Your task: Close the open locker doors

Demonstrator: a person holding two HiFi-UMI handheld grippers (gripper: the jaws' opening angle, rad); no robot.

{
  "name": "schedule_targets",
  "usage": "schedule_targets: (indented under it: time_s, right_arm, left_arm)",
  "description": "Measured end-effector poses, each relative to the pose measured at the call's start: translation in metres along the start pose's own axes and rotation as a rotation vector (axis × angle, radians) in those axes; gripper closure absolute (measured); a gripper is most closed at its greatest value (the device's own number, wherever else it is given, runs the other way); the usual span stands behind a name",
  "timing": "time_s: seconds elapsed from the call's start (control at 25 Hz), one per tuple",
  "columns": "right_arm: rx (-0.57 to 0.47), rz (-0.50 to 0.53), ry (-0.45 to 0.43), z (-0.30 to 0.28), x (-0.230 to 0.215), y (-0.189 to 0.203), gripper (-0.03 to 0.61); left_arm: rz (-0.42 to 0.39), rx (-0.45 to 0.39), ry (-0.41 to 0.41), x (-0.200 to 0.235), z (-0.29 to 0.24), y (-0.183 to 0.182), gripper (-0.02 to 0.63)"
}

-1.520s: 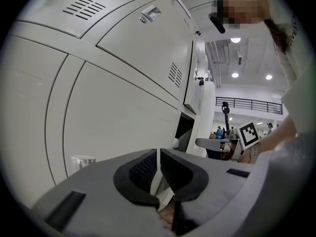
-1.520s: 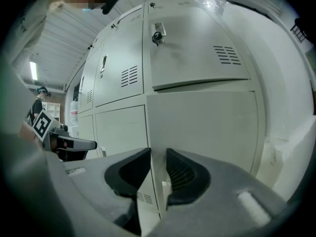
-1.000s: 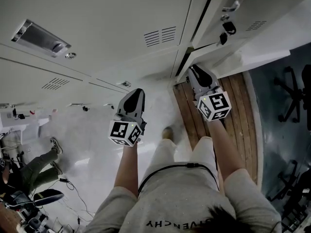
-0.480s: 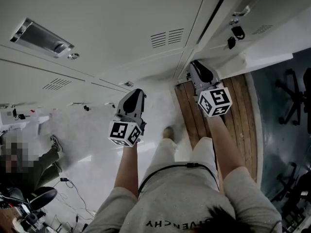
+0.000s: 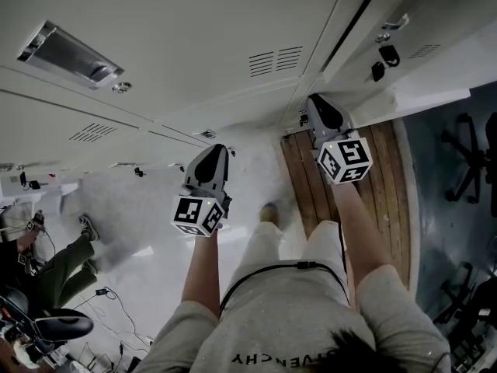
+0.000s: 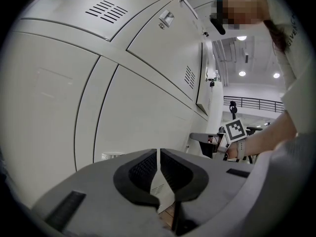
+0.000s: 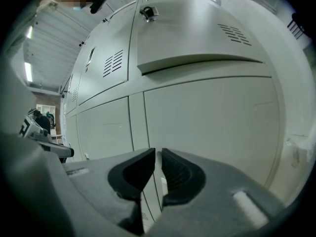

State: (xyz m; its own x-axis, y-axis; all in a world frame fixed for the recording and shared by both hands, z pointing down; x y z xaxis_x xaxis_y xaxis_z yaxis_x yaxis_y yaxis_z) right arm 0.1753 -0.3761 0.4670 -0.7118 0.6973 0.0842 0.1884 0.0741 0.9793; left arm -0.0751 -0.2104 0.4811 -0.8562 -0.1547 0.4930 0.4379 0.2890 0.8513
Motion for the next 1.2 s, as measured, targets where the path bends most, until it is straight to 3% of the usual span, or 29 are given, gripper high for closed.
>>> schedule_targets:
  time_s: [0.36,0.6,1.2]
  right_arm:
    - [-0.004,-0.005,0.003,0.0,0.001,0.0,0.545]
    - [-0.012,0.001,-0.004,0.006,0.008,-0.004,0.581]
    - [-0.058,0.054,-0.077,0.058,0.029,-0.019,0.583]
  left_arm:
    - [-0.001,-0.01,-0.01,0.008,0.009,0.0,0.595]
    - [-0.025,-0.016,-0.02,0.014,0.022,-0.007,0.595]
    - [-0.078,-0.096,-0.128,0.018,0.085,-0.025,0.595]
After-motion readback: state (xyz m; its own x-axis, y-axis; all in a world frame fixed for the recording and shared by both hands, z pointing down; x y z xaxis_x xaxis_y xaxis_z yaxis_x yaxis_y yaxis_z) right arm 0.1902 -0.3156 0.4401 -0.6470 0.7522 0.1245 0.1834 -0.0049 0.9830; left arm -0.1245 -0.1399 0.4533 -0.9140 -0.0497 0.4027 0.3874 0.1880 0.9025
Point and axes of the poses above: the fingertips, and each gripper's own axes: z backward along the fingers, x to its left, y out of its underside, the point moved 8 cm from there along z, backward along the fingers, and after that the axes turned 12 degrees about z, right-handed, at the moved point
